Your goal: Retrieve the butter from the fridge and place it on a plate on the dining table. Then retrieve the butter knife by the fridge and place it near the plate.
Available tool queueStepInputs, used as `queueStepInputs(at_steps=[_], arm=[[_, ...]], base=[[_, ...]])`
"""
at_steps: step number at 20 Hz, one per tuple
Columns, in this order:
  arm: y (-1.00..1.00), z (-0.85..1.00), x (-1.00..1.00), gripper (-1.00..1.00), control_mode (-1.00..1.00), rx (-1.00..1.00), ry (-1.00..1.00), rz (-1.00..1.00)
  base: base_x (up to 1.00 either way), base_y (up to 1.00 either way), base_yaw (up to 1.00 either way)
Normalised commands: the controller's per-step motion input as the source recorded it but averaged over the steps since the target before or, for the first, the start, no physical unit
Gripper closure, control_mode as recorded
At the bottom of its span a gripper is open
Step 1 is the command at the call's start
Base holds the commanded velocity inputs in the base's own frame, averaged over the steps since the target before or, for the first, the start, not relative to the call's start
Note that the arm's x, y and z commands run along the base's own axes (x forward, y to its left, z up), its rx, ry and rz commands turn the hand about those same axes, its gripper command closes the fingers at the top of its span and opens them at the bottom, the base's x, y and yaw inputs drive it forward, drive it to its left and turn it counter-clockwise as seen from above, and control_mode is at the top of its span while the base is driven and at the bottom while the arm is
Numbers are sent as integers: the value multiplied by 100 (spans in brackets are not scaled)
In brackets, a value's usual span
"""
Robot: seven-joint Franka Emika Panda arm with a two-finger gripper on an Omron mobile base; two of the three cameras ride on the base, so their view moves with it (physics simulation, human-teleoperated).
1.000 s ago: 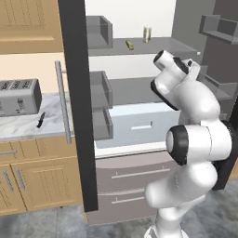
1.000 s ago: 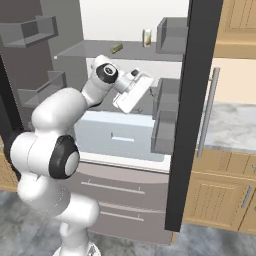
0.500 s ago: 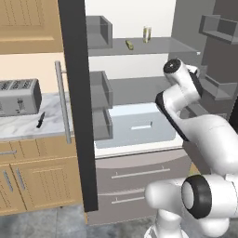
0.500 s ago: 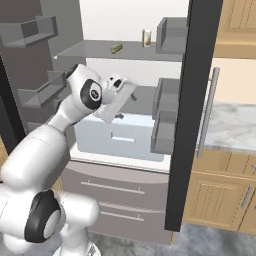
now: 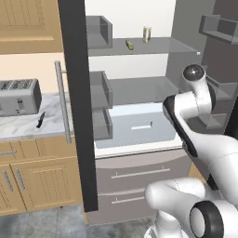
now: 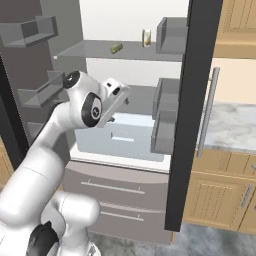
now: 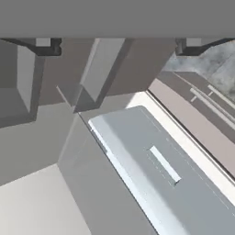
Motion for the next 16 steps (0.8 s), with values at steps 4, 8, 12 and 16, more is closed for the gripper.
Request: queueStepInputs(at_steps=[4,8,12,16], arm=[[68,53,6,-100,-100,35,-23,22],[64,47,18,-100,-100,35,-6,5],[54,49,6,-100,-100,27,-1,-3],[52,27,5,-100,-100,11,6,-9]], base=[[0,0,0],[0,0,0],[0,0,0],[0,0,0]])
